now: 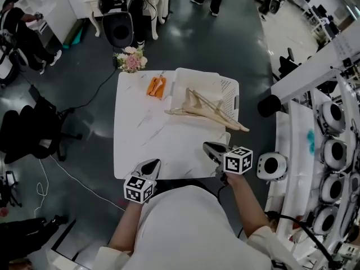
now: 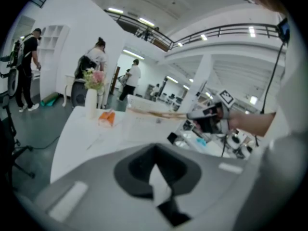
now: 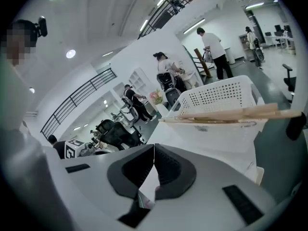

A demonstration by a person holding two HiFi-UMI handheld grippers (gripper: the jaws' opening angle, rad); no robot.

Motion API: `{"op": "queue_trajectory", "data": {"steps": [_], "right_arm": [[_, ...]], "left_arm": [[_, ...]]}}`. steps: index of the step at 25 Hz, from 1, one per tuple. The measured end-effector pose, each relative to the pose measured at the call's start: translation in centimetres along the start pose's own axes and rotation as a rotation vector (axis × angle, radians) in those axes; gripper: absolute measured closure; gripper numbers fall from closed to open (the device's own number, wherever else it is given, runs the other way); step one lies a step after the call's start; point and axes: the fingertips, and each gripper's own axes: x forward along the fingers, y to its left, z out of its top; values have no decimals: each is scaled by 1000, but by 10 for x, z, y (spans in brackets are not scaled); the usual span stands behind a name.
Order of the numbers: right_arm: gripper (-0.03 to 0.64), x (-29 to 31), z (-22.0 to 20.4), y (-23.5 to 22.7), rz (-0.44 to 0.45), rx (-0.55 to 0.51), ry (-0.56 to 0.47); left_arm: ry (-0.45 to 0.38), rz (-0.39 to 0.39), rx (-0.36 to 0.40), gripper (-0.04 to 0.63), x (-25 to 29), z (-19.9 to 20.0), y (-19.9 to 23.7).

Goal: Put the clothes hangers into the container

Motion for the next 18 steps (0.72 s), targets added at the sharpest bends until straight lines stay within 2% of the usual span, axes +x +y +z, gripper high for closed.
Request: {"op": "queue_trajectory", "data": {"steps": [7, 18], "right_arm": [[614, -16, -30, 45, -58, 24, -136], [613, -44, -52, 85, -170, -23, -245]], "left_arm": [[-37, -82, 21, 594, -26, 4, -10], [-35, -199, 46, 594, -42, 3, -33]]}}
